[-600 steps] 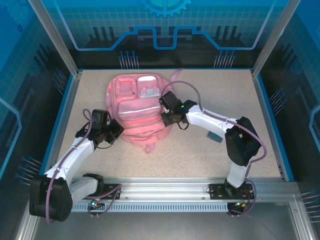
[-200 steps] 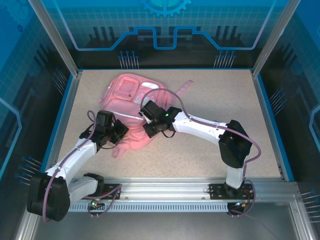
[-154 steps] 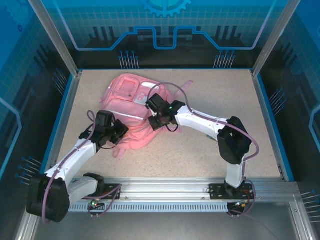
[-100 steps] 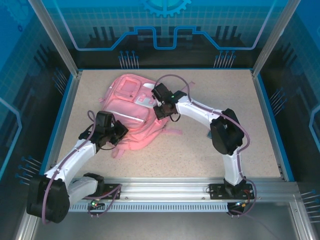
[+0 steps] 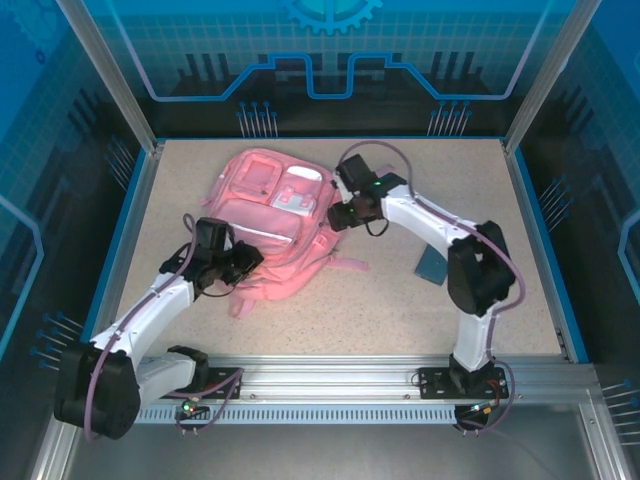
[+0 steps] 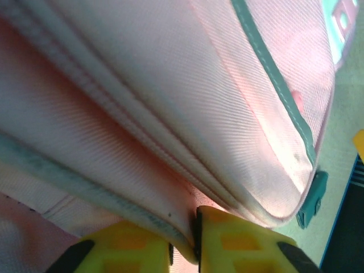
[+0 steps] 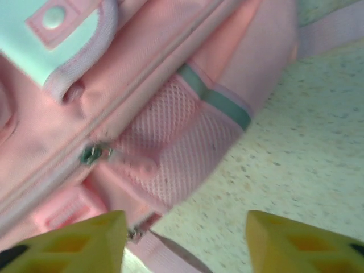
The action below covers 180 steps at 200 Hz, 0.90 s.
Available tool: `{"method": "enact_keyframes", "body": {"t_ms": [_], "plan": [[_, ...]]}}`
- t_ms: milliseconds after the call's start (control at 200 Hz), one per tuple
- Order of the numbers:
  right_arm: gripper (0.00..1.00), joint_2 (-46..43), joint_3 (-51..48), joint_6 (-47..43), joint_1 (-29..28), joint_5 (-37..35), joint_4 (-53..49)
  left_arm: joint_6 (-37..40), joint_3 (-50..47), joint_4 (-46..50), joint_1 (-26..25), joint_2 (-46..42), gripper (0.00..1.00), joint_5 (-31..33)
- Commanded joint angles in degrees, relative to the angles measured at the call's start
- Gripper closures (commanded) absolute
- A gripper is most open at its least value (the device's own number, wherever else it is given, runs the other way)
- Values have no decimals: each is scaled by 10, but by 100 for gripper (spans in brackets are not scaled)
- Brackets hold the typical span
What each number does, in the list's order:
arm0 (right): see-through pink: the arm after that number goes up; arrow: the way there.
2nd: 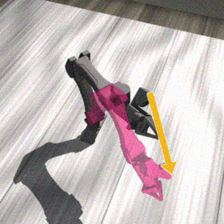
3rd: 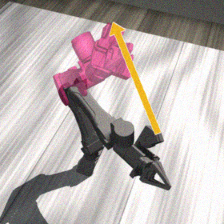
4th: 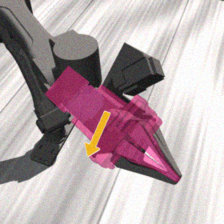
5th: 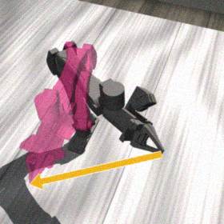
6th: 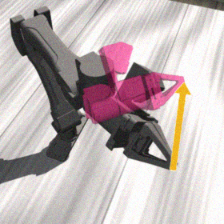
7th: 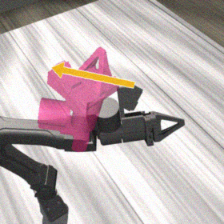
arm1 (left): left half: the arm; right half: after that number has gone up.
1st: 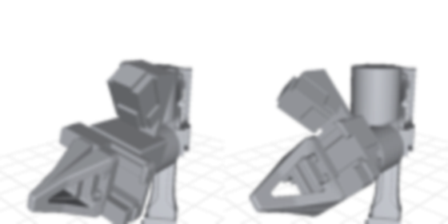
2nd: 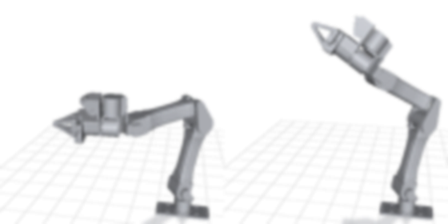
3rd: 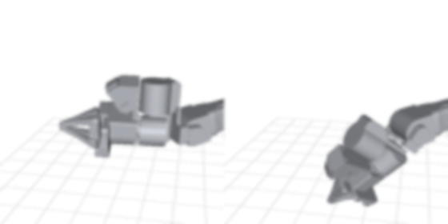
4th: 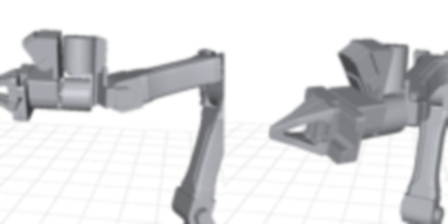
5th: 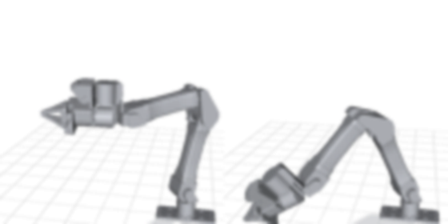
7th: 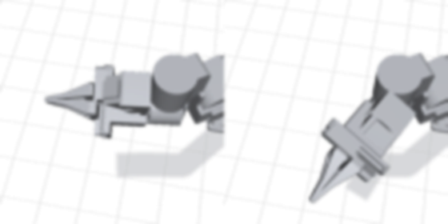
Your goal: Pack books, pencil case, and school supplies into a backpack
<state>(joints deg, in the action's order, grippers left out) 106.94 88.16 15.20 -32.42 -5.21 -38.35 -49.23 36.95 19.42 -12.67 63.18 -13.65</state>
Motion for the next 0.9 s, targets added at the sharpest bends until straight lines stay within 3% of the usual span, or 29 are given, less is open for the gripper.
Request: {"method": "enact_keyframes", "body": {"t_ms": [0, 150, 265, 350, 465, 600, 750, 895], "plan": [[32, -72, -48, 9, -6, 65, 34, 41, 37, -13, -35, 16, 79, -57], [24, -129, -112, 36, -5, 114, 75, 32, 46, -35, -86, 43, 76, -33], [22, -160, -147, 47, -5, 133, 103, 36, 66, -35, -128, 56, 66, -7], [21, -169, -159, 44, -4, 136, 112, 40, 74, -18, -128, 51, 59, 12], [22, -160, -154, 29, -4, 159, 104, 60, 93, 24, -128, 25, 40, 36], [25, -141, -148, 26, -4, 187, 114, 78, 113, 78, -128, -7, 26, 91], [28, -106, -124, 11, -4, 235, 127, 103, 134, 106, -125, -15, 20, 151], [27, -57, -88, -8, -5, 268, 121, 116, 154, 88, -108, 7, 19, 161]]}}
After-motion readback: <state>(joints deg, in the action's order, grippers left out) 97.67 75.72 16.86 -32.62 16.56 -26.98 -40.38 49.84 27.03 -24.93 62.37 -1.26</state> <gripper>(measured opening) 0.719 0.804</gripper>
